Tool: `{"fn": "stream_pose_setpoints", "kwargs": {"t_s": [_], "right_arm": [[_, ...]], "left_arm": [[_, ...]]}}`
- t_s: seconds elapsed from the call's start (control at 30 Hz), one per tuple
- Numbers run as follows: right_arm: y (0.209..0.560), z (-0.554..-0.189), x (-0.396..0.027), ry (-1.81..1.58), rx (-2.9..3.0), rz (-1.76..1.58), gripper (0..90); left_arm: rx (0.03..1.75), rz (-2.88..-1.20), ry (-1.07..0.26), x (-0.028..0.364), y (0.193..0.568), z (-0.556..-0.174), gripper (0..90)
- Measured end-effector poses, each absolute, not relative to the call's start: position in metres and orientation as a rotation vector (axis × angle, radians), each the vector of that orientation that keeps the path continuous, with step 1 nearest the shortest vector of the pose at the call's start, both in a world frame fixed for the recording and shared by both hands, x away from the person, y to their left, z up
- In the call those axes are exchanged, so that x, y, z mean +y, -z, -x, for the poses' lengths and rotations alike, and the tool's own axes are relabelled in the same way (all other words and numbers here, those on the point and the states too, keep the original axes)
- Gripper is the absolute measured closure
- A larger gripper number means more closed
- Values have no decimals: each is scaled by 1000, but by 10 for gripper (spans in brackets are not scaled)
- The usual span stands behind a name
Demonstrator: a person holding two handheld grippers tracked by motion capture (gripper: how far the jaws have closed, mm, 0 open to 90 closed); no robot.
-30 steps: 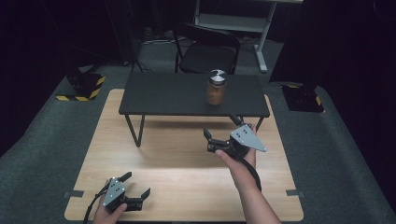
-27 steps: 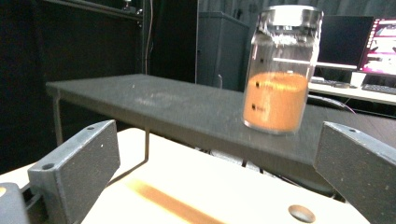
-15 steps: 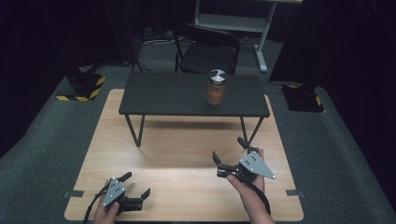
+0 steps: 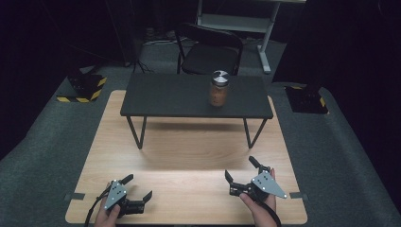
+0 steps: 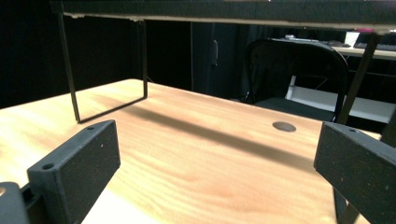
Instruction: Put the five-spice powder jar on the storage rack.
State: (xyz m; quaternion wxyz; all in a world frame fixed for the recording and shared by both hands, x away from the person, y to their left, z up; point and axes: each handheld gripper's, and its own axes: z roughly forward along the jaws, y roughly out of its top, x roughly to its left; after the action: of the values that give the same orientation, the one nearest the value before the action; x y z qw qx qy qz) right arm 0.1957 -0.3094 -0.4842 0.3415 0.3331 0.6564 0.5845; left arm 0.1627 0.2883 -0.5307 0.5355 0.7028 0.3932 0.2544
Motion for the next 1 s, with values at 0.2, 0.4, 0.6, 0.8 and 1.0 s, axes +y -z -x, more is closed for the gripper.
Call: {"fn": "stream_pose_setpoints", "kwargs": {"t_s": [0.2,0.4,0.6,0.8,1.0], "right_arm": [[497,-189,-318,-1495,1729,-883,0],[512,-186,-324,-1469,1746,-906,0],[523,-182,-327,-1449,1758,-932,0],[530,-179,-330,-1426,1766,-941,0],[535,-179,-335,-1398,1778,-973,0]], "left_arm": [[937,-1673,-606,288,531,-163,6],[937,-1671,-607,289,531,-162,6],[941,-1670,-608,288,531,-162,6],[952,-1661,-606,288,531,-163,6],[954,-1661,-607,288,531,-163,6]]}}
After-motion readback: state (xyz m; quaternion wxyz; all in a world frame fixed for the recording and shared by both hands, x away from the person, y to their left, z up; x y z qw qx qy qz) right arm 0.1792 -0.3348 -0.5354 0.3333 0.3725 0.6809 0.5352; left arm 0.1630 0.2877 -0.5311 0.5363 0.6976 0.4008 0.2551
